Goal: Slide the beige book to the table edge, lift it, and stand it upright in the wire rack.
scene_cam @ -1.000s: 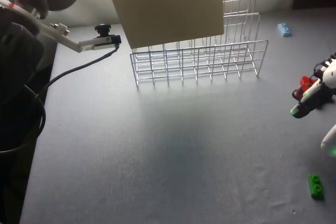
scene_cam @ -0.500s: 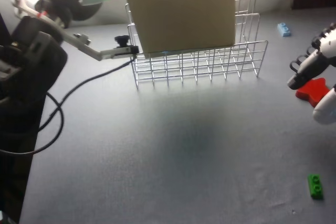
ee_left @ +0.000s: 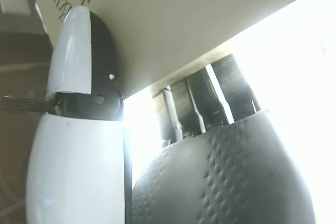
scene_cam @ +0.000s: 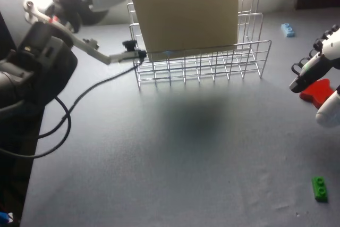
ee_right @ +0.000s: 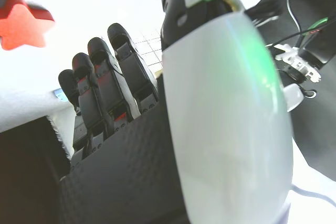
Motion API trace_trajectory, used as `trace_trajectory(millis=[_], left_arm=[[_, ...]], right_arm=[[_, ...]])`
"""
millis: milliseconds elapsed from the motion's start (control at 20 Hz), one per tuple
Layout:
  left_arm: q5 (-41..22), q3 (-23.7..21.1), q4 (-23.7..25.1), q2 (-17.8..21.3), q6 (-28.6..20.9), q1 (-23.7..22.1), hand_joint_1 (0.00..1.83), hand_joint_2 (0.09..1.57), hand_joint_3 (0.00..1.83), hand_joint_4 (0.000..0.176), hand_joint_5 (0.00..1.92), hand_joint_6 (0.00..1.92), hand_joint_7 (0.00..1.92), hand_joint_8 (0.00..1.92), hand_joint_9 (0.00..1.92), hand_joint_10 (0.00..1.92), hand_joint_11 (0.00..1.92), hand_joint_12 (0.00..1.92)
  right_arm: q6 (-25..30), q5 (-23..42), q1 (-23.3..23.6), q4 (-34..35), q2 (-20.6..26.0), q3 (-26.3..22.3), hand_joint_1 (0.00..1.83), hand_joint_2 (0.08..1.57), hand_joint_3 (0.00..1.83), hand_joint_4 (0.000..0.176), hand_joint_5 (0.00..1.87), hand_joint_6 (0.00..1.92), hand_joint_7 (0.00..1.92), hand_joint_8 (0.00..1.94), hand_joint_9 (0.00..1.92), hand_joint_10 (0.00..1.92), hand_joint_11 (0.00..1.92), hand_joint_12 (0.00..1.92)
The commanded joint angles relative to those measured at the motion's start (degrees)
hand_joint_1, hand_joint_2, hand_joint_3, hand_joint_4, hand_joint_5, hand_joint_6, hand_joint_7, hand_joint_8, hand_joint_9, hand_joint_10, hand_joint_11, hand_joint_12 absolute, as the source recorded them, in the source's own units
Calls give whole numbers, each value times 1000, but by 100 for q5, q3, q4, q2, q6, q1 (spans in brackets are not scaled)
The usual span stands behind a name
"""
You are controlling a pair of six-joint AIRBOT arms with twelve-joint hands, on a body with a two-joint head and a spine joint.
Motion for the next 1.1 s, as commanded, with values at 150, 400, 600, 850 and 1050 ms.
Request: trace_trajectory(millis=[150, 400, 600, 850, 1050], left_arm=[[-683, 105, -96, -81, -115, 68, 1480, 1196, 0, 0, 765, 1289, 644, 1304, 793, 1208, 658, 1611], [-683, 232, -90, -204, -94, 159, 1479, 1205, 0, 0, 762, 1286, 628, 1334, 756, 1274, 637, 1623], [-669, 255, -87, -255, -92, 208, 1479, 1197, 0, 0, 762, 1297, 641, 1311, 775, 1205, 679, 1602], [-669, 254, -87, -282, -89, 207, 1481, 1192, 0, 0, 761, 1304, 653, 1313, 806, 1156, 671, 1598], [-669, 246, -88, -295, -90, 191, 1479, 1195, 1, 0, 771, 1283, 634, 1324, 787, 1189, 667, 1613]], right_arm=[[19, -310, 64, -199, 22, 23, 252, 1058, 0, 0, 267, 1, 273, 0, 271, 1, 0, 751], [19, -310, 60, -199, 22, 20, 253, 1060, 0, 0, 244, 1, 248, 1, 255, 0, 0, 707], [19, -310, 41, -199, 21, 19, 264, 1057, 0, 0, 260, 3, 263, 3, 268, 3, 0, 739], [19, -310, 101, -199, 26, -2, 276, 1058, 1, 0, 249, 0, 237, 0, 242, 0, 0, 731], [19, -310, 92, -199, 52, -1, 273, 1054, 0, 0, 262, 3, 251, 3, 247, 1, 0, 752]])
